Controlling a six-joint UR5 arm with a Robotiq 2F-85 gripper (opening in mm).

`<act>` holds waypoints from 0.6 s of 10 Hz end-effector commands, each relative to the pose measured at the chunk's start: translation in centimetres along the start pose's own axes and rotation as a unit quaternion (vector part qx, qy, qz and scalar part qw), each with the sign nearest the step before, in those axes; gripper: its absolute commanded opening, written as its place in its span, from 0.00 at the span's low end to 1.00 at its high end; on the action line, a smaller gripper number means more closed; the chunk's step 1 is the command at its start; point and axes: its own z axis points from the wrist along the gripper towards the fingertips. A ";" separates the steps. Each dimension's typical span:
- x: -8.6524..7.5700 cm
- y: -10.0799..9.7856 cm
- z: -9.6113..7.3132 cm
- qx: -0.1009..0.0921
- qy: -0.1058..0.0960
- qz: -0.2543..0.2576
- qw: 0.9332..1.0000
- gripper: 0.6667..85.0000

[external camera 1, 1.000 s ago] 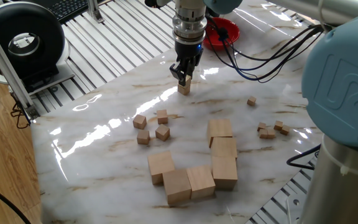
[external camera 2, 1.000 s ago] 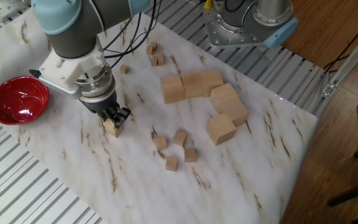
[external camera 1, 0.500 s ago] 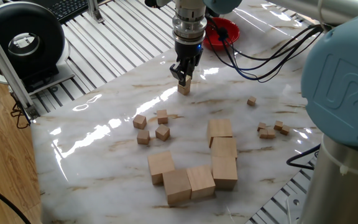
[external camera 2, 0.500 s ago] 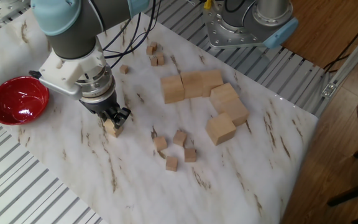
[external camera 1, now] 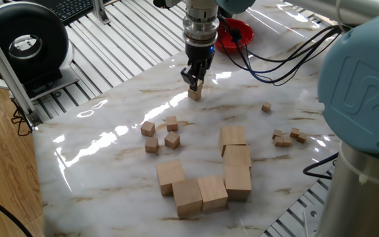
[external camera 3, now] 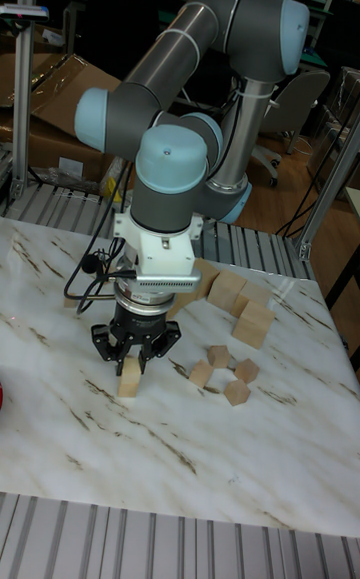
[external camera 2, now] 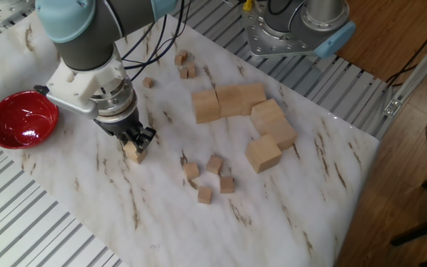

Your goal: Stack the blocks in a vertical line of five

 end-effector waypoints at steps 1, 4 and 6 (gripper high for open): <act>-0.2 0.0 0.0 -0.006 -0.003 -0.011 1.000 0.62; -0.1 0.1 0.0 -0.008 -0.002 -0.012 1.000 0.63; -0.1 0.2 0.0 -0.009 -0.002 -0.013 1.000 0.64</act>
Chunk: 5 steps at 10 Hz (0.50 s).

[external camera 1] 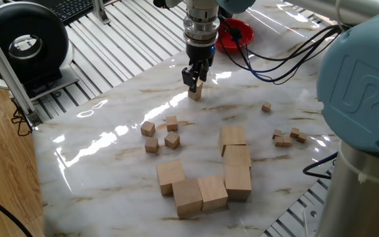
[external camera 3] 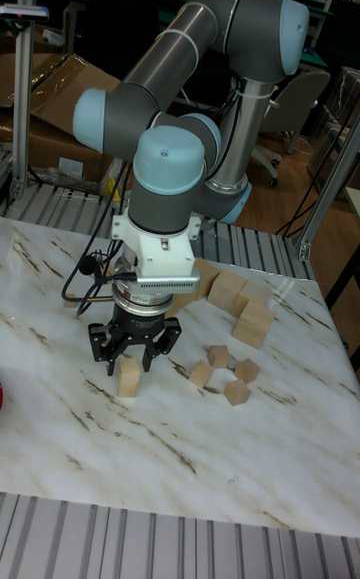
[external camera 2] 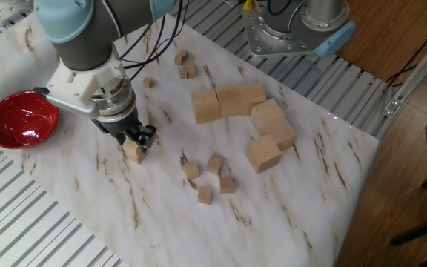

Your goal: Stack the blocks in a vertical line of five

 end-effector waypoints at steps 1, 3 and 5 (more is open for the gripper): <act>-0.2 0.3 -0.1 -0.008 -0.003 0.001 1.000 0.65; -0.7 1.6 -0.7 -0.010 -0.004 0.007 1.000 0.68; -0.9 3.1 -1.7 0.000 0.003 0.009 1.000 0.68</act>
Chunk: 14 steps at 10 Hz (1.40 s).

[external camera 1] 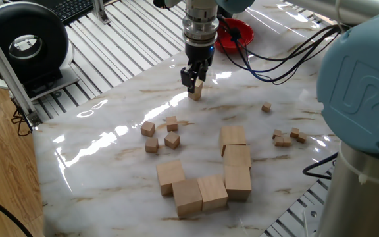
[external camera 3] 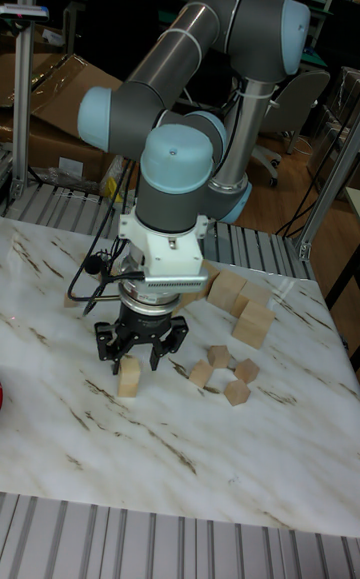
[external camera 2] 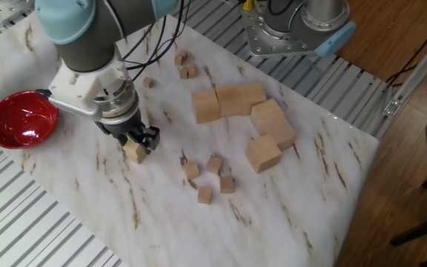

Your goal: Stack the blocks in a vertical line of five

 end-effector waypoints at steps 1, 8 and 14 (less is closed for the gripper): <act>-0.7 2.1 -1.1 0.001 -0.002 0.005 1.000 0.68; -0.6 0.5 -0.9 0.010 -0.006 -0.007 1.000 0.64; -0.4 -1.6 0.0 0.018 -0.009 -0.018 1.000 0.62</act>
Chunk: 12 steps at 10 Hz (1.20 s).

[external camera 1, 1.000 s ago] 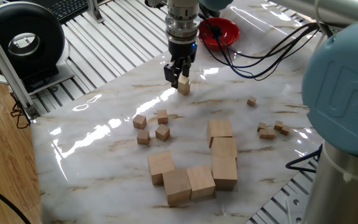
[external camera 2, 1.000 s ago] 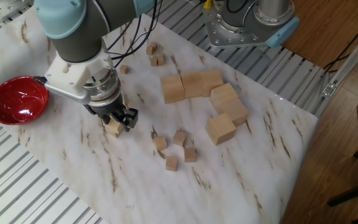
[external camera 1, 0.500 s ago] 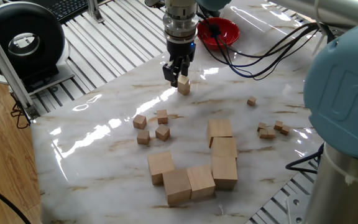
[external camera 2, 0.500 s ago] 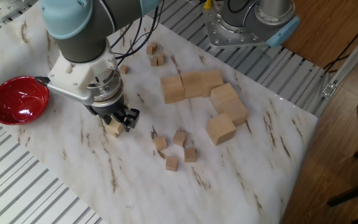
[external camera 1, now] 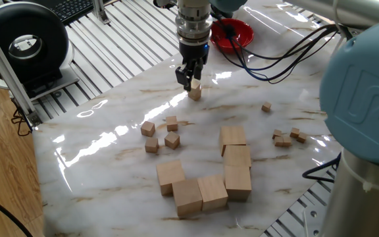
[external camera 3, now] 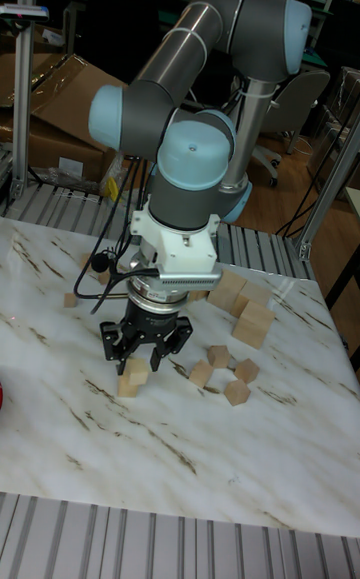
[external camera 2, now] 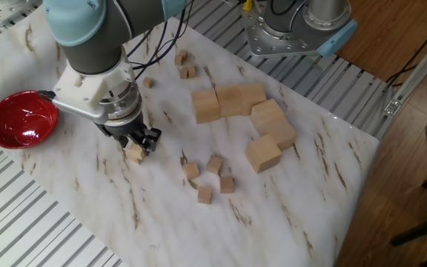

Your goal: Stack the blocks in a vertical line of five

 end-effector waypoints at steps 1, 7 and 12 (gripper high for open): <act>0.0 -0.9 0.4 -0.002 -0.006 -0.004 1.000 0.62; -0.1 -1.0 0.5 -0.003 -0.009 0.004 1.000 0.61; -0.1 -0.9 0.6 -0.008 -0.012 0.007 1.000 0.60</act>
